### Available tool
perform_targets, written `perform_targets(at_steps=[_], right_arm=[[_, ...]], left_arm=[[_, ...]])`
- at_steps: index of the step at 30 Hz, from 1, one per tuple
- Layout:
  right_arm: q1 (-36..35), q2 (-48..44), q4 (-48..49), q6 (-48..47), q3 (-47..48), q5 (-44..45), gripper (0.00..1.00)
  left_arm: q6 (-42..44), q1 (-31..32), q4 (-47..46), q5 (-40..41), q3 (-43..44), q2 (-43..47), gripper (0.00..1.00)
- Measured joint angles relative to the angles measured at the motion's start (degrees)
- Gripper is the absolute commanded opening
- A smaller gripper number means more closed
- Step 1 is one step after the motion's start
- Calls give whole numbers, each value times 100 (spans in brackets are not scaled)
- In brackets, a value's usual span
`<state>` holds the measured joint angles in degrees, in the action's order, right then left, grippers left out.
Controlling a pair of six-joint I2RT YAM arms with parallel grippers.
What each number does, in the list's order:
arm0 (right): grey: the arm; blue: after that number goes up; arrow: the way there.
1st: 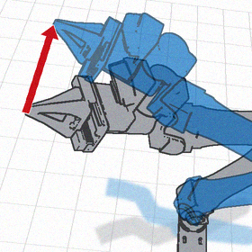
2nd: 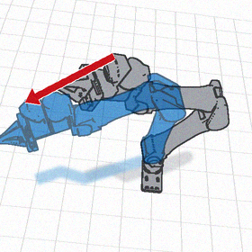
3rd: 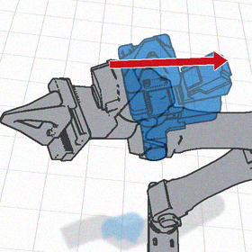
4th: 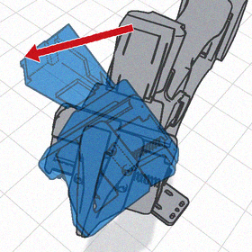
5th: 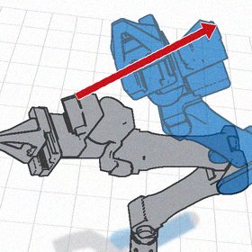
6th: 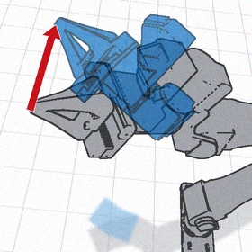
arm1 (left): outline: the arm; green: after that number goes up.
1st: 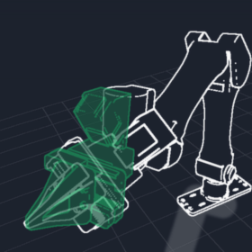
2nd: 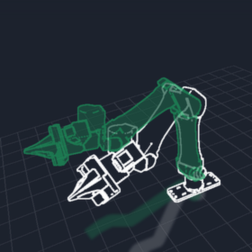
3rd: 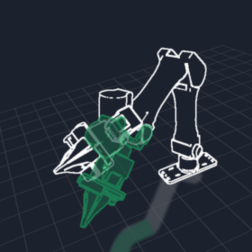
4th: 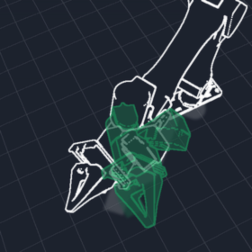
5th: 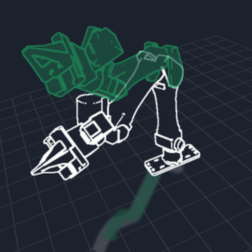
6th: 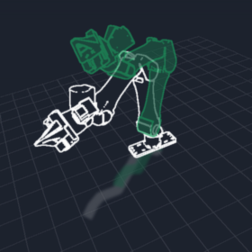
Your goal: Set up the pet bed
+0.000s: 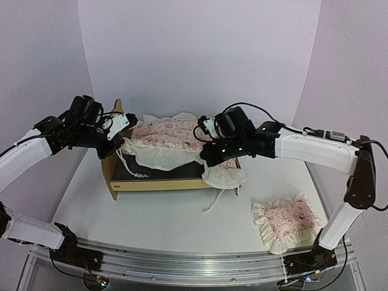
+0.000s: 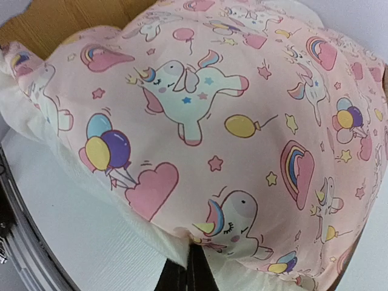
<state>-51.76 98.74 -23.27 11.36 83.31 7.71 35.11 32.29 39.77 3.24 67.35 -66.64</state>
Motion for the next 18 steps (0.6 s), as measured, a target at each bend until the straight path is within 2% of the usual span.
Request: perform_targets(at_steps=[6,11,15,18], right_arm=[[130,-377,123,66,-186,-616,1],[124,-29,-40,247,-302,-1055,16],[124,173,-296,342,-302,-1171,35],[134,125,-456,401,-300,-1153,42]], left_arm=[[95,-21,-13,-77,-53,21,0],[311,-48,205,-313,-460,104,0],[411,-50,426,-469,-799,97,0],[424,-50,508,-532,-931,70,0]])
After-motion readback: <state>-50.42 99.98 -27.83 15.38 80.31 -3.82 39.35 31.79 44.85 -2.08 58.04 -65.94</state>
